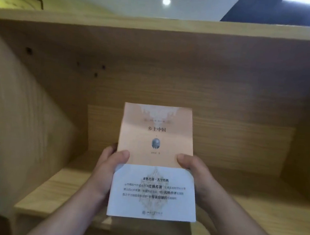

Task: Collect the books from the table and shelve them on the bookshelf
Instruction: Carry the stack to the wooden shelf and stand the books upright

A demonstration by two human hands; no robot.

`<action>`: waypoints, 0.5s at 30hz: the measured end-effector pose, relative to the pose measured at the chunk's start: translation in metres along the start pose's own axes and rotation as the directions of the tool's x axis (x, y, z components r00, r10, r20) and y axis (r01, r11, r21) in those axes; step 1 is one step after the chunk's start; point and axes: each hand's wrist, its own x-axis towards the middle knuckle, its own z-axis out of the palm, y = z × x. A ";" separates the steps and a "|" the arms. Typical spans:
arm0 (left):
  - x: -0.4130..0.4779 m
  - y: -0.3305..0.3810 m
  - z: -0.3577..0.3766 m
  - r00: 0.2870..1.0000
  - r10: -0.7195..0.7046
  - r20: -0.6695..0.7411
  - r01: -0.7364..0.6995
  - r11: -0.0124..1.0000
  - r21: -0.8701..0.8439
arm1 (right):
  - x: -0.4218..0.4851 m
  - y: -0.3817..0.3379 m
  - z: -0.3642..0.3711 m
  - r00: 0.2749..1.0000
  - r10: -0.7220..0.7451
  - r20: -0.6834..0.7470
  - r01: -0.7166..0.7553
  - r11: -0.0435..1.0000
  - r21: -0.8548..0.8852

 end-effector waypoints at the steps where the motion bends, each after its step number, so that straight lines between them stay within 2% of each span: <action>1: 0.001 0.003 -0.002 0.999 0.047 -0.011 -0.046 0.999 0.020 | 0.003 0.001 0.000 1.000 -0.025 0.014 0.024 1.000 0.003; 7: 0.021 0.009 -0.016 0.983 0.164 0.088 -0.171 0.982 0.079 | 0.026 -0.009 0.010 0.990 -0.063 0.128 0.057 0.997 0.050; 15: 0.043 -0.010 -0.029 0.963 0.218 0.161 -0.248 0.948 0.201 | 0.039 0.016 -0.001 0.993 0.098 0.070 -0.107 0.985 0.139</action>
